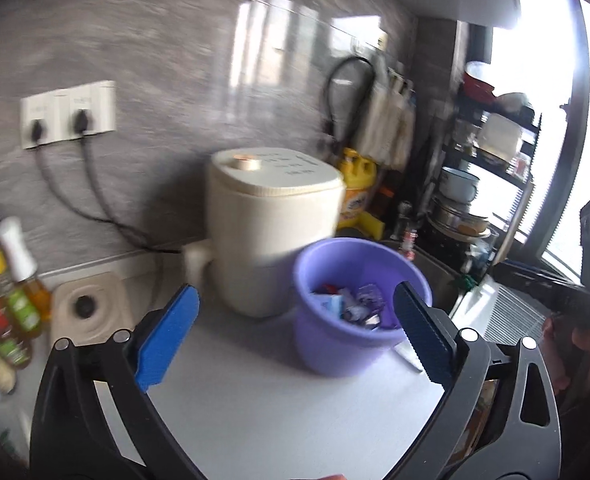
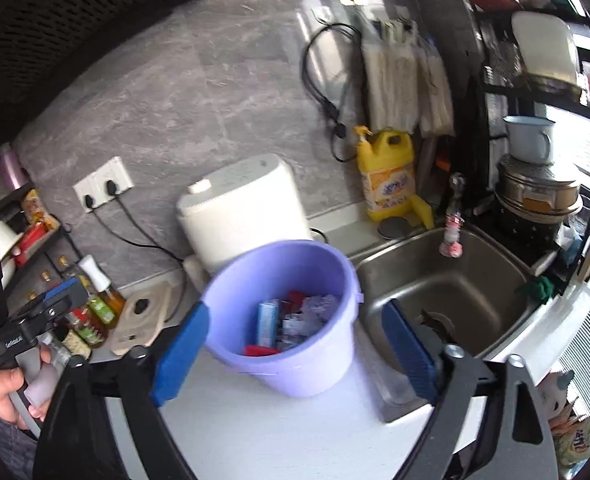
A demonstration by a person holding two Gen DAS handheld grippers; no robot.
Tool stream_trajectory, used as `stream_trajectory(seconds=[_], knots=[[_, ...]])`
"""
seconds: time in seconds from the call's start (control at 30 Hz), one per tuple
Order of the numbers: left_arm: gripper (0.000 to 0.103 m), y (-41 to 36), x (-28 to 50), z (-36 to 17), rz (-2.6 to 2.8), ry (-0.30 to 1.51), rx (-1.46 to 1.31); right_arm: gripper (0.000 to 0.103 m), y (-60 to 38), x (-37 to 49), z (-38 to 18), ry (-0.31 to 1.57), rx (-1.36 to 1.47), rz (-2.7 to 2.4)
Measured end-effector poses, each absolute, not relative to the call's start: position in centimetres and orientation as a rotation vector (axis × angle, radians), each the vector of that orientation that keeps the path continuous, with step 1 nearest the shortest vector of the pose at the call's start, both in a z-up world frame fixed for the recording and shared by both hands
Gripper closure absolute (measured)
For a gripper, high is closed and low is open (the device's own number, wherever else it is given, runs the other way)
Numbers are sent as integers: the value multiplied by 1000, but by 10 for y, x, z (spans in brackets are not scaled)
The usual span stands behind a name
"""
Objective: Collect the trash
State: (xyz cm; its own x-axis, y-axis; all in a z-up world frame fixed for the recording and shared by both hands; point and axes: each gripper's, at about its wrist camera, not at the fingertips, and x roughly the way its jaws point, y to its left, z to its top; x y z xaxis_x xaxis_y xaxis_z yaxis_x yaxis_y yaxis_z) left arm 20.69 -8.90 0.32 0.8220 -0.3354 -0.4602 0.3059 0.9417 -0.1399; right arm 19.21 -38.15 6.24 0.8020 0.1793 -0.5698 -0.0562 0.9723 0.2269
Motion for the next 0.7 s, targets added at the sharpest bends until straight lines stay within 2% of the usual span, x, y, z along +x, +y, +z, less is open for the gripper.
stream_trajectory(seconds=[0.07,0.43,0.7], knots=[[6,-74,190,7,-304,501,-65,8,-370,186,68,619,176,141],[6,-5,91,26,-137,461,-102,8,-318,150,84,659,147,204],[6,10,39,32,-113,456,-98,8,-291,104,102,636,121,265]])
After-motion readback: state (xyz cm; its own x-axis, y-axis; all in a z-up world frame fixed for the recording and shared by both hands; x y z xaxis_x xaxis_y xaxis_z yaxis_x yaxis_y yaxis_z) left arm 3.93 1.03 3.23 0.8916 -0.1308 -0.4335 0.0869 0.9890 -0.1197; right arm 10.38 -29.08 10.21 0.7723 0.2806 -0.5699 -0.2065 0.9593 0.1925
